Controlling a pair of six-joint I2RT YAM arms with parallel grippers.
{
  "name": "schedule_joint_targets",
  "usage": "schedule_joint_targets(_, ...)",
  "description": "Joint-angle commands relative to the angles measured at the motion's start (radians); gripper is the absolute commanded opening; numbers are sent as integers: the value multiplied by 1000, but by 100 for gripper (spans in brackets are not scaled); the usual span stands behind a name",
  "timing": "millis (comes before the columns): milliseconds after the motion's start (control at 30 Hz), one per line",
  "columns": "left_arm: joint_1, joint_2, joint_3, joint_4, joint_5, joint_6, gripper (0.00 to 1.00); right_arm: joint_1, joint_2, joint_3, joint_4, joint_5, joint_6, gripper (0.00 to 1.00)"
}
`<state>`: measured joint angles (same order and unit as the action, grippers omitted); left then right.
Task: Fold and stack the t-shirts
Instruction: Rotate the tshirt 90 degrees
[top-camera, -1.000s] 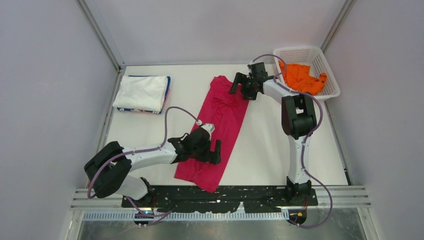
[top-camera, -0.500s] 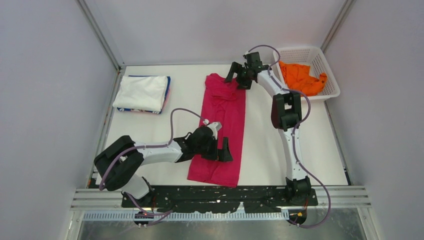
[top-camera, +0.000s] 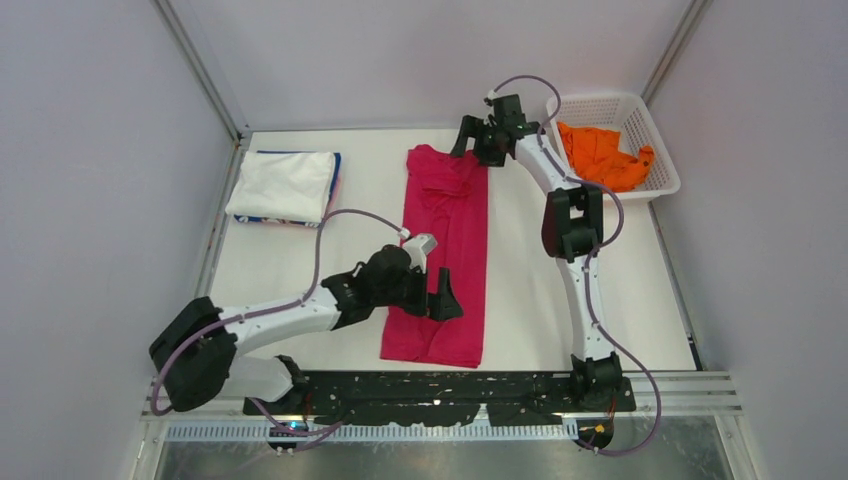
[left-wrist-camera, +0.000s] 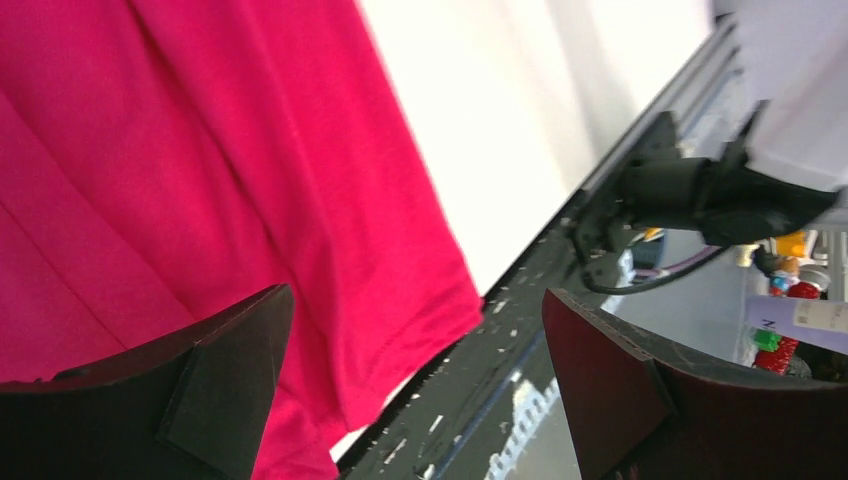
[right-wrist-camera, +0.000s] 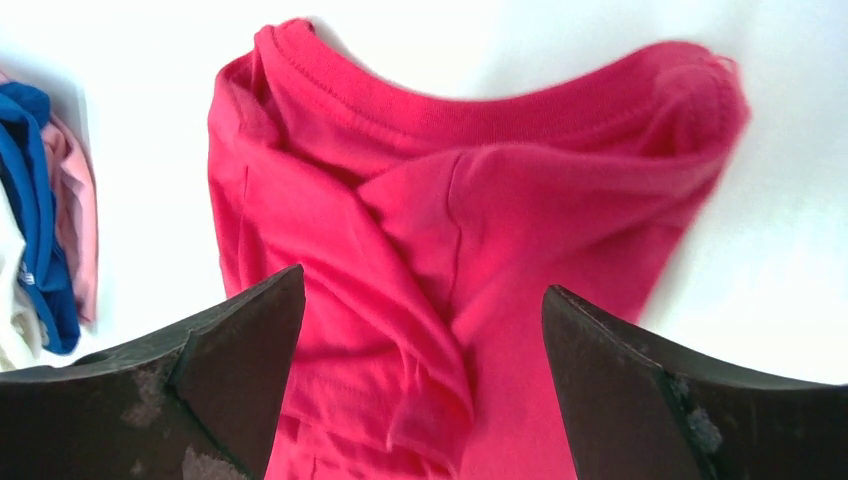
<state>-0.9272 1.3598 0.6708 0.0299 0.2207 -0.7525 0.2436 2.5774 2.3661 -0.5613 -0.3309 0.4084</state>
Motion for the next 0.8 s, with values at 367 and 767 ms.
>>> schedule_joint_targets(367, 116, -426, -101, -377, -365, 72, 100, 198, -258, -98, 18, 75, -148, 95)
schedule_joint_targets(767, 184, -603, -234, -437, -427, 22, 100, 241, -126, -8, 12, 60, -167, 95)
